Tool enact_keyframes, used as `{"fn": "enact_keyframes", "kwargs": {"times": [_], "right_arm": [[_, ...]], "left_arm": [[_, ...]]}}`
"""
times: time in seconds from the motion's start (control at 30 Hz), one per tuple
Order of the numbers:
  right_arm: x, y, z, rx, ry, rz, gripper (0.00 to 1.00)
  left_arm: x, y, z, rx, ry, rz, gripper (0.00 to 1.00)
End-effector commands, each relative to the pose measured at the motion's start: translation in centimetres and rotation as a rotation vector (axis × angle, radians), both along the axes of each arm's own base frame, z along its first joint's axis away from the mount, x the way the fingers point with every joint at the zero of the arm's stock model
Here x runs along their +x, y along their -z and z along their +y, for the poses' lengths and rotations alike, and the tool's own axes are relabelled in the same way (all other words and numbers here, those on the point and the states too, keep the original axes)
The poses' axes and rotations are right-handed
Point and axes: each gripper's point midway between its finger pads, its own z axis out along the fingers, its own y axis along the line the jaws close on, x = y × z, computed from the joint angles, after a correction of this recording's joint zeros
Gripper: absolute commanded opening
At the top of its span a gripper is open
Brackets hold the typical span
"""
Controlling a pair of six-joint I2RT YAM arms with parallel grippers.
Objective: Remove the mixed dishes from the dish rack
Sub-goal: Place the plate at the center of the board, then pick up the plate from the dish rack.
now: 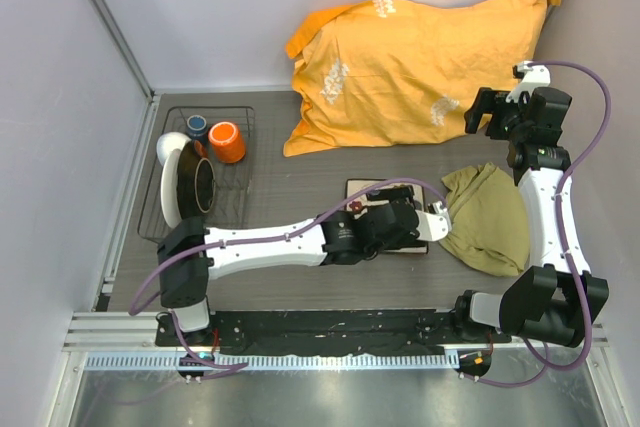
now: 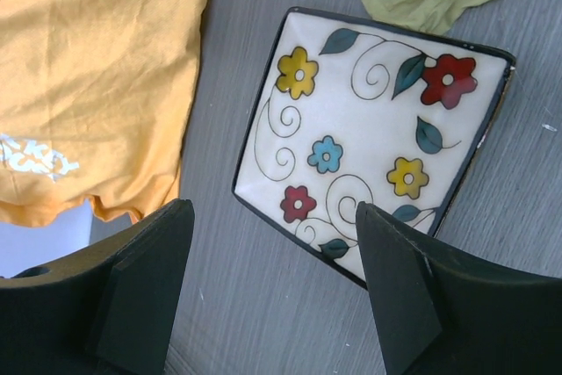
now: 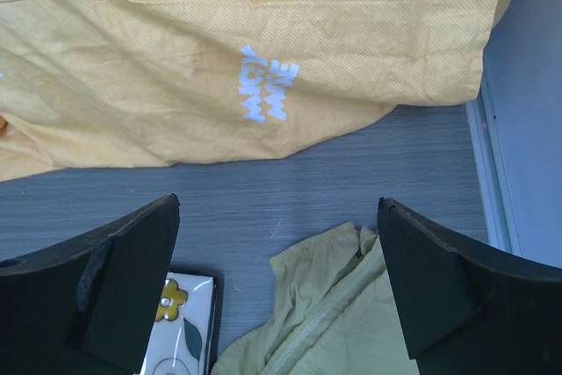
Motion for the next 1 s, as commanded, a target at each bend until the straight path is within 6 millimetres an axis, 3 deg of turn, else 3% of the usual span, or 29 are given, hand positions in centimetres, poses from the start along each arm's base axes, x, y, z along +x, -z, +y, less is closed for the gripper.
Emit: {"fn": "enact_keyframes", "kwargs": {"times": [0.0,0.13,0.17,0.23,0.4,0.5,0.57,0.73,0.97], "right_arm": [[0.3,-1.0,0.0,-0.004,-0.012,-0.038,1.00],[0.3,-0.9,0.0,-0.001,-0.014,-0.037,1.00],[0.3,-0.9,0.1,0.000,-0.017,-0.037,1.00],[0.4,-0.7,0.1,0.005,-0.019,-0.033,1.00],[0.5,-0.6,0.4,0.025,-0.024,-0.030,1.00],[0.6,-0.3,0.7,0.038,-0.037,-0.022,1.00],[0.7,-0.1,0.9,0.044,-0.049,-0.015,1.00],[1.0,0.6,1.6,0.084,-0.075,0.011,1.00],[1.2,1.1,2.6,0.108,-0.109,0.028,1.00]], "left_arm": [[3.3,-5.8,2.6,-0.204,-0.155,-0.023,0.79],[6.7,-9.1,6.8,-0.345,-0.290,0.022,0.79],[8.0,-9.8,8.6,-0.366,-0.339,0.020,0.79],[8.8,-11.6,11.1,-0.415,-0.391,0.004,0.79],[10.8,-13.6,17.8,-0.437,-0.531,-0.025,0.83],[11.5,-13.6,22.2,-0.445,-0.635,-0.010,0.96],[11.9,-13.5,25.8,-0.464,-0.713,0.009,1.00],[11.4,-13.1,31.8,-0.511,-0.831,0.044,1.00],[9.1,-13.1,37.1,-0.541,-0.952,0.034,1.00]]}}
